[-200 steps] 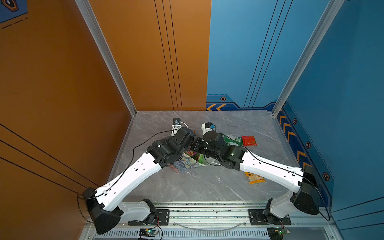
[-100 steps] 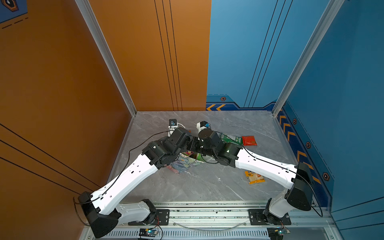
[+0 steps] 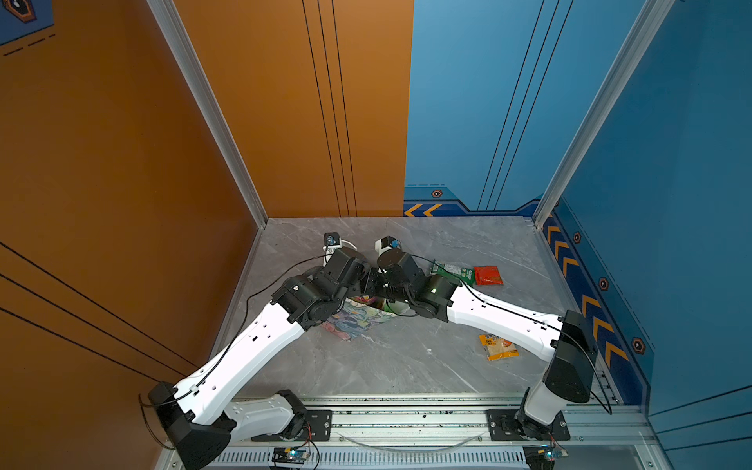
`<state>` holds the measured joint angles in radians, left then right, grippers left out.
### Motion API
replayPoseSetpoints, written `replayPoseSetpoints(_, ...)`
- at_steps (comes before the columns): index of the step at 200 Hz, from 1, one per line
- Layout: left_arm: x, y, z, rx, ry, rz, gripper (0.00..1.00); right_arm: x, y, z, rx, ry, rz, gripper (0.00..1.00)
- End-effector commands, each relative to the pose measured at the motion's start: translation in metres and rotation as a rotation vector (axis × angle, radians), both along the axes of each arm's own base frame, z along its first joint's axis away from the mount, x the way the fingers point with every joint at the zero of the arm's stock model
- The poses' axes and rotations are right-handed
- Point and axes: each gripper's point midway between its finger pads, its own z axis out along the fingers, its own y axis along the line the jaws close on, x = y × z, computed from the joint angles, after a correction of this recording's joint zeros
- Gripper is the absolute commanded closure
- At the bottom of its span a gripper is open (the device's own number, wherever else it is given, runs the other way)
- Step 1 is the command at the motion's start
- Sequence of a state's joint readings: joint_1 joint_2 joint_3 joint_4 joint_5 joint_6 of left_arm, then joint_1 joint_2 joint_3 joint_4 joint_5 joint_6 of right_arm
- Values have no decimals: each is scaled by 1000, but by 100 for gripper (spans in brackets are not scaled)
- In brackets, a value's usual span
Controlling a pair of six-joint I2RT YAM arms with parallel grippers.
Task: Place the snacks into the paper bag
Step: Place the snack in the paper bag.
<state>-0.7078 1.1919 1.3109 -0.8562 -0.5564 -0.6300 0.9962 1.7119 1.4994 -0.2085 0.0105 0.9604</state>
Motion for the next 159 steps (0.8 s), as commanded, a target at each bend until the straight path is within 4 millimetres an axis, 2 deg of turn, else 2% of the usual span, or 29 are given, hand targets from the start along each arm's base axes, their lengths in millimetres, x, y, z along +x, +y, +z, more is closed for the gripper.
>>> replayPoseSetpoints(1,7,-6,26,-114,-95,3,100,-14,2,-11,-49,38,79,100)
replayPoseSetpoints(34,8,2,23,-121,-91,27,100,-24,-9,28,16,-17,104,100)
replayPoseSetpoints(52,9,4,22,-131,-88,35,100,-27,-19,40,7,-52,86,100)
replayPoseSetpoints(79,7,4,20,-156,-89,54,100,-15,-43,33,-11,-40,-30,100)
replayPoseSetpoints(92,3,8,21,-170,-105,90,100,-5,-54,27,26,-2,-103,100)
replayPoseSetpoints(111,-4,17,24,-206,-157,171,100,4,-66,30,91,11,-207,100)
replayPoseSetpoints(136,-9,23,34,-197,-233,240,100,9,-75,32,182,51,-312,100)
replayPoseSetpoints(159,-9,17,38,-197,-264,246,100,14,-80,36,271,81,-379,100)
